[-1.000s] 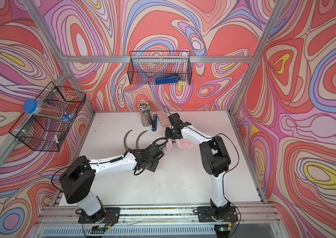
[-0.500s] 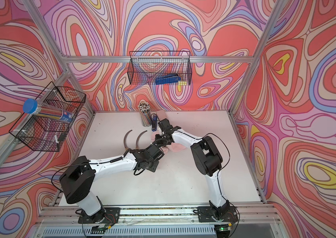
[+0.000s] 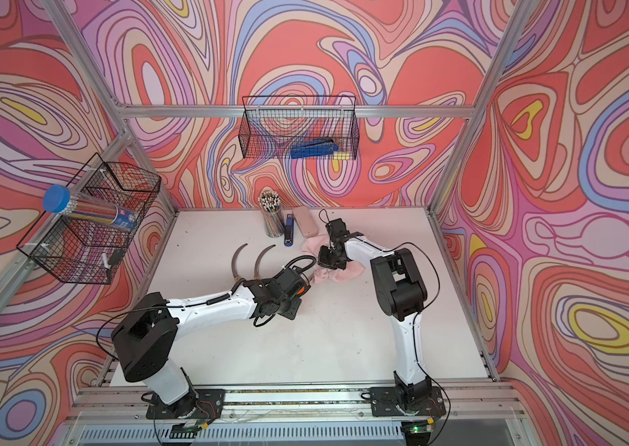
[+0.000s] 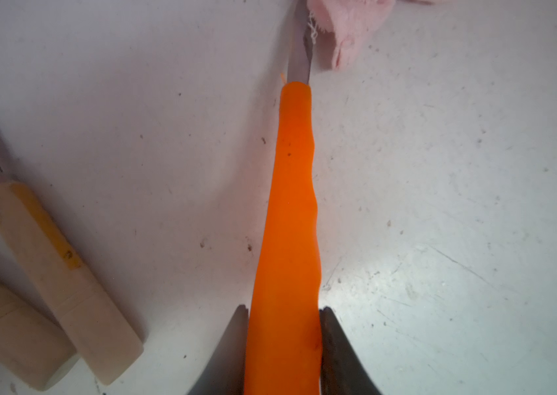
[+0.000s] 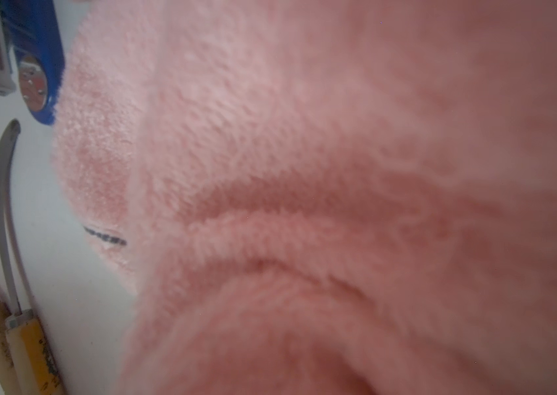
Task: Wipe small sickles with rags
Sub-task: Wipe the small sickle.
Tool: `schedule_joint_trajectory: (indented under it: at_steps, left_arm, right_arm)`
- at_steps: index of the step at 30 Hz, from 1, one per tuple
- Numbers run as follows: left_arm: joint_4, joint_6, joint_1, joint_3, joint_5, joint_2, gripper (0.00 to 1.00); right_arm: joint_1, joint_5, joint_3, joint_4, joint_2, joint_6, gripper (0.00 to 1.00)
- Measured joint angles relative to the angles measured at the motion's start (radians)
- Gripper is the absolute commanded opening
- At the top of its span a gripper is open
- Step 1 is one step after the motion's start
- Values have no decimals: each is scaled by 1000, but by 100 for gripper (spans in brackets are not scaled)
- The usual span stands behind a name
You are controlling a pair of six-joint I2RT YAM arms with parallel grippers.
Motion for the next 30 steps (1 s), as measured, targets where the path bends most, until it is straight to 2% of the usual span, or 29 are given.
schedule_joint_trajectory:
  at_steps: [14, 19, 24, 30]
  left_arm:
    - [29, 6, -5, 1, 17, 6, 0]
    - [-22, 2, -5, 1, 9, 6, 0]
    - [-63, -4, -4, 1, -15, 6, 0]
    - [-71, -11, -3, 1, -35, 6, 0]
  right_arm:
    - [-16, 27, -14, -28, -19, 0, 0]
    - [84, 106, -13, -22, -26, -11, 0]
    - [183, 109, -14, -6, -36, 2, 0]
    - [166, 119, -29, -8, -67, 6, 0]
